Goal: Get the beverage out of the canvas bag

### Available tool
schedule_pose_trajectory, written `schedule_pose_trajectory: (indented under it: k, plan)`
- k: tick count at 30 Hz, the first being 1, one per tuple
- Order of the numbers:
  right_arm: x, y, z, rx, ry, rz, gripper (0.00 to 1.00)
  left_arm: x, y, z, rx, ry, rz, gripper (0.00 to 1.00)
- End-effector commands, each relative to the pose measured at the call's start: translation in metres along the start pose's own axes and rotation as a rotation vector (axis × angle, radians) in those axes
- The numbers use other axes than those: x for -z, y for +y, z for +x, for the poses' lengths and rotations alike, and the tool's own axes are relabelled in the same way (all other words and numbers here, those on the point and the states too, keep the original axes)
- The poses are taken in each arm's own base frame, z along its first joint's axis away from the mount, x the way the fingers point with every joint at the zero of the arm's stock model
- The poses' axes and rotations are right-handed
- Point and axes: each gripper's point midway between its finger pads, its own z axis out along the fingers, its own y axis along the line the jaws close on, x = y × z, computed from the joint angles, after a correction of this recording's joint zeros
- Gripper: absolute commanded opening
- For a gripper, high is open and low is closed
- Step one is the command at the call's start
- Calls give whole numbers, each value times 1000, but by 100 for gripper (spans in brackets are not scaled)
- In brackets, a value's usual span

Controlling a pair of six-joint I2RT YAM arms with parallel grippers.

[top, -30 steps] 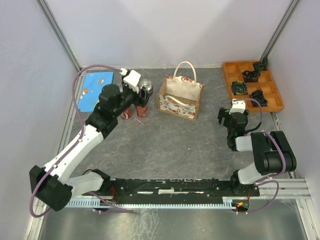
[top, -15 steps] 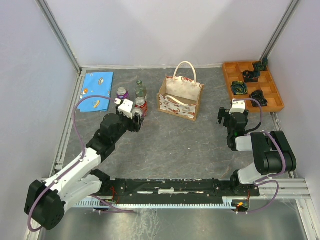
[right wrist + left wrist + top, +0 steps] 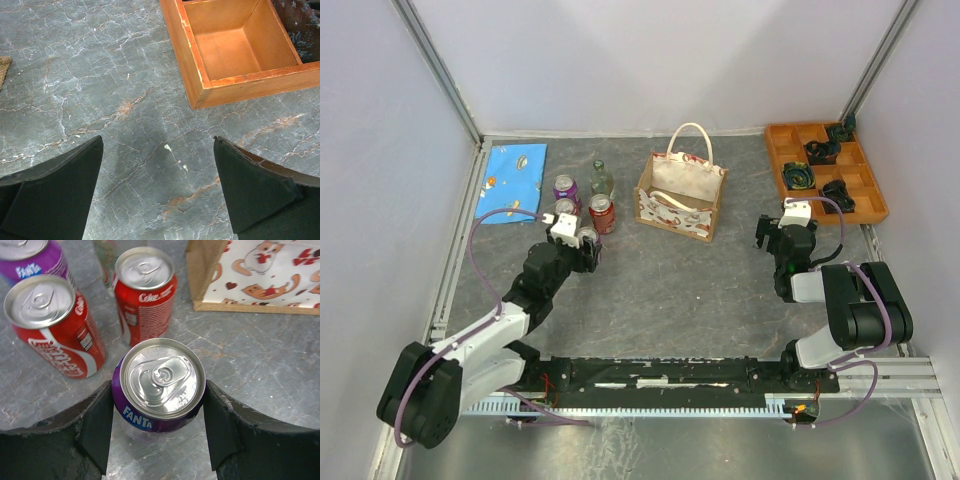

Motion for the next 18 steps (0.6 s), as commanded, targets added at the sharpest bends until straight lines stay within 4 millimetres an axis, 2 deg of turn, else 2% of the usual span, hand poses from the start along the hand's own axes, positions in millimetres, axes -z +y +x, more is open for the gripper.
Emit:
schedule_pose_trajectory:
  k: [1,8,18]
  plan:
    - [-5,2,-23,-13,-63,-5,99,-6,4,-54,101,-228,8,3]
    - [-5,2,-23,-14,-63,-6,99,-9,9,-46,126,-234,36,6]
    - [-5,2,-23,-12,-62,-5,99,-21,1,-38,133,-210,98,9]
